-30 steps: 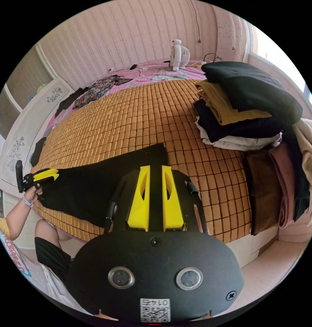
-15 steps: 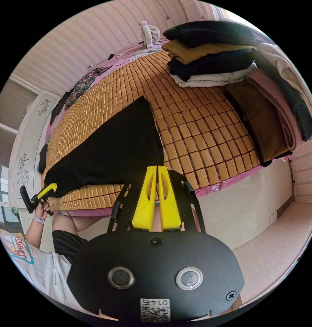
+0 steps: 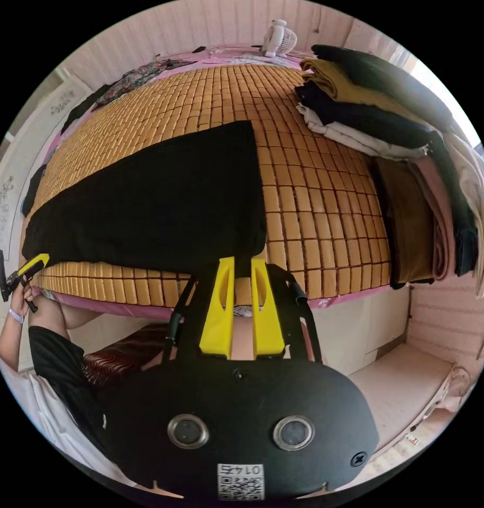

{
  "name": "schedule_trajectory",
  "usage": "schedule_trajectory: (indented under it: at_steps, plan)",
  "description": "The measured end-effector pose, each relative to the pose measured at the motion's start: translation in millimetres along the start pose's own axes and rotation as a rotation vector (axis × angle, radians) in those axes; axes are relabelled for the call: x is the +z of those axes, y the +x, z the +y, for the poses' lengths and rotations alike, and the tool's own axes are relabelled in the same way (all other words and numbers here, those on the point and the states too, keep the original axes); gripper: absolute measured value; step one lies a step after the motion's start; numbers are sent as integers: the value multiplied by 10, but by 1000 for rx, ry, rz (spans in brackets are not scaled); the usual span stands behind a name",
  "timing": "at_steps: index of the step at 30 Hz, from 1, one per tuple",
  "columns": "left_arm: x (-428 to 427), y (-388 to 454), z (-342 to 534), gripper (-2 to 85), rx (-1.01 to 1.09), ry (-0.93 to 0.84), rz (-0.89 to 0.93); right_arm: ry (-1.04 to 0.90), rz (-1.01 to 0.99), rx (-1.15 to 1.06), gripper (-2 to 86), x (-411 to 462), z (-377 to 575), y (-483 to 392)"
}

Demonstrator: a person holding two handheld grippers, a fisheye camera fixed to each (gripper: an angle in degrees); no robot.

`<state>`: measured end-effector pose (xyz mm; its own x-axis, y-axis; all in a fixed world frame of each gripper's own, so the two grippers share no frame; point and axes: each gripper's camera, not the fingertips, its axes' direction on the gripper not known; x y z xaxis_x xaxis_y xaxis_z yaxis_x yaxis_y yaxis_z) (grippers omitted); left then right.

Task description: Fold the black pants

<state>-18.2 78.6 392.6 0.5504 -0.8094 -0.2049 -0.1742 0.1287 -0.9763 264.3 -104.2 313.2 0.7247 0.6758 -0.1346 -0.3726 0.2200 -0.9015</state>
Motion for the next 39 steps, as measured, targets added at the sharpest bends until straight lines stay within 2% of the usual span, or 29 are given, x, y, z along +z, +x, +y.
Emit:
schedule_trajectory:
  at_steps: [4,6,9,11,12,15,17,18,20,22,26,30,32,35,39]
  plan:
    - [-160,-40,-91,18,17,29,-9,-32,175,-180,33,169,-175,-285]
    - [-211,6,-152,14,33,38,1,-27,229,-177,36,244,-279,-247]
    - [-280,152,-308,20,86,66,59,-16,175,-7,43,380,-445,46]
    - [-435,143,-384,24,84,113,74,-24,-4,180,47,388,-501,356]
    - [-614,52,-407,27,61,164,64,-23,-23,222,48,375,-498,418]
    - [-1161,-508,-401,34,-38,265,22,27,60,223,53,201,-483,386]
    - [-1511,-1041,-339,38,-140,311,-60,98,146,60,57,63,-581,-43]
    - [-1725,-1450,-287,41,-218,326,-119,125,157,5,58,40,-616,-201]
    - [-1991,-2071,-223,45,-343,319,-216,222,162,-270,61,31,-782,-988]
    - [-2264,-2839,-154,51,-532,314,-310,239,139,-435,63,130,-944,-1626]
    - [-2434,-3669,-169,51,-744,326,-222,200,-32,-770,69,491,-1246,-2999]
    - [-2318,-4205,-307,42,-850,217,-118,117,-88,-875,65,862,-1445,-3815]
    - [-2329,-4270,-327,38,-850,202,-135,71,-44,-947,56,1047,-1457,-4165]
    - [-2420,-4234,-330,28,-771,201,-228,76,-20,-936,46,1086,-1475,-4269]
    - [-2613,-4322,-243,9,-750,226,-154,120,-88,-943,31,1019,-1416,-4244]
